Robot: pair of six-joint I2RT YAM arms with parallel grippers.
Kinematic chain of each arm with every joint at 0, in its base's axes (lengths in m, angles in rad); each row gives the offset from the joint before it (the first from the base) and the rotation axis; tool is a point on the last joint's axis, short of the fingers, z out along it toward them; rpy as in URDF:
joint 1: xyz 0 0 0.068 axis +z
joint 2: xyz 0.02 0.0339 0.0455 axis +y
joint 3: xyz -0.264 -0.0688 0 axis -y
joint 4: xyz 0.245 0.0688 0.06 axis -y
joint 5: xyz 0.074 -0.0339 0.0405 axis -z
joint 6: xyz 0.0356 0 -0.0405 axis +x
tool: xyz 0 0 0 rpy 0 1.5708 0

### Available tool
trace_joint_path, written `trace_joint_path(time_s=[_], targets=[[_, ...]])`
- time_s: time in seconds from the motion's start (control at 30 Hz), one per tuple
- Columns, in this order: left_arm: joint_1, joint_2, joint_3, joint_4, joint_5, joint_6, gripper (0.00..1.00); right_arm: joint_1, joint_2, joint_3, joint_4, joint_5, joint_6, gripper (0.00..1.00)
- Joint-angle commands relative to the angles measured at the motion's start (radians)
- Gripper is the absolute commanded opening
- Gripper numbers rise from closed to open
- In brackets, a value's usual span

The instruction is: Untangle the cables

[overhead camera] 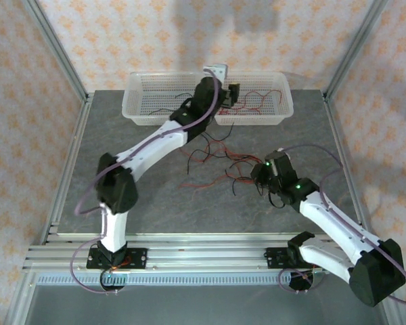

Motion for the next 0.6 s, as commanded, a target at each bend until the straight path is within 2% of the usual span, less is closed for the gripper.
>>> trace_joint_path(time_s=[0.0,0.23,0.5,0.57], targets=[[0.003,-0.111,-0.139,0.012,-0.013,-0.093,0.71,0.003,-0.004,-0.023,-0.107,0.086,-0.002,0.38],[0.0,-0.33,-0.452,0.056,0.075,-0.236,0.71,0.042,-0.007,-0.109,-0.08,0.062,0.053,0.39],[-0.011,-0.496,-0.614,0.036,0.054,-0.283,0.71,0.048,0.064,-0.126,-0.024,0.087,0.051,0.38],[-0.014,-0.527,-0.654,0.042,0.054,-0.304,0.71,0.048,0.074,-0.127,-0.01,0.108,0.052,0.35]])
